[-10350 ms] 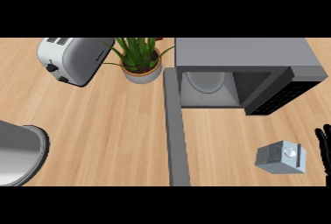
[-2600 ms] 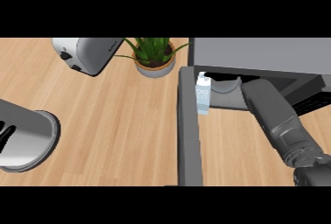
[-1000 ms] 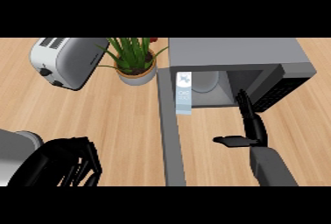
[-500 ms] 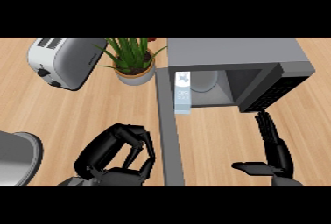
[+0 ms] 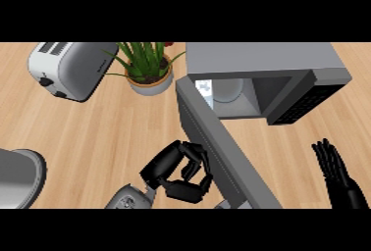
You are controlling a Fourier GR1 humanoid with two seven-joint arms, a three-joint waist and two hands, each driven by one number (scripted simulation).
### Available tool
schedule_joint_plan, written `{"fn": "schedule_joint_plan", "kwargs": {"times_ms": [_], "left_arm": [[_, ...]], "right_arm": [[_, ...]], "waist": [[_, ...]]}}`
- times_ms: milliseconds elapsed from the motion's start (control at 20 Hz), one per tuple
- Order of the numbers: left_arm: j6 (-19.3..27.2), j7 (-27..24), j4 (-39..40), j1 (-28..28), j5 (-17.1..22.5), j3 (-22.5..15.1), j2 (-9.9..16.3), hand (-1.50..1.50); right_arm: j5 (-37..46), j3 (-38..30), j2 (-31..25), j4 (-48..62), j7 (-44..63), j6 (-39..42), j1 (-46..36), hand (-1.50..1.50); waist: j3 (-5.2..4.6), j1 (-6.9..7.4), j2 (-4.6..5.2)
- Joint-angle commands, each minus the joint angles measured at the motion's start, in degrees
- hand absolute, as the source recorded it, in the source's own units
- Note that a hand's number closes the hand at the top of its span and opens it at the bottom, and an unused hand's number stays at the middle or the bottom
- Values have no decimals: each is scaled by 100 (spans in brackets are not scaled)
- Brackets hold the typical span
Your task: Pick up the milk, place it into the microwave and close the microwave
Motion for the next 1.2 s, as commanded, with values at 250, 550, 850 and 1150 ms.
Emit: {"fn": "schedule_joint_plan", "kwargs": {"times_ms": [250, 550, 850, 1150], "left_arm": [[2281, -1148, 1778, -1145, 1173, -1503, -17, 150], [2627, -1431, 2567, -1744, 2376, -2008, -17, 150], [3024, -1690, 2579, -2046, 3117, -2418, -16, 150], [3577, -1917, 2389, -2373, 3810, -2433, -16, 150]], "right_arm": [[-1011, -15, -232, -1623, 595, 918, 636, -150], [-1090, 295, -134, -2602, 1162, 829, 932, -150], [-1514, 412, -258, -3170, 1643, 1068, 843, -150], [-1731, 367, -550, -3275, 1877, 1294, 677, -150]], "waist": [[-3, -139, 49], [-13, -330, 93], [-22, -524, 129], [-25, -798, 186]]}}
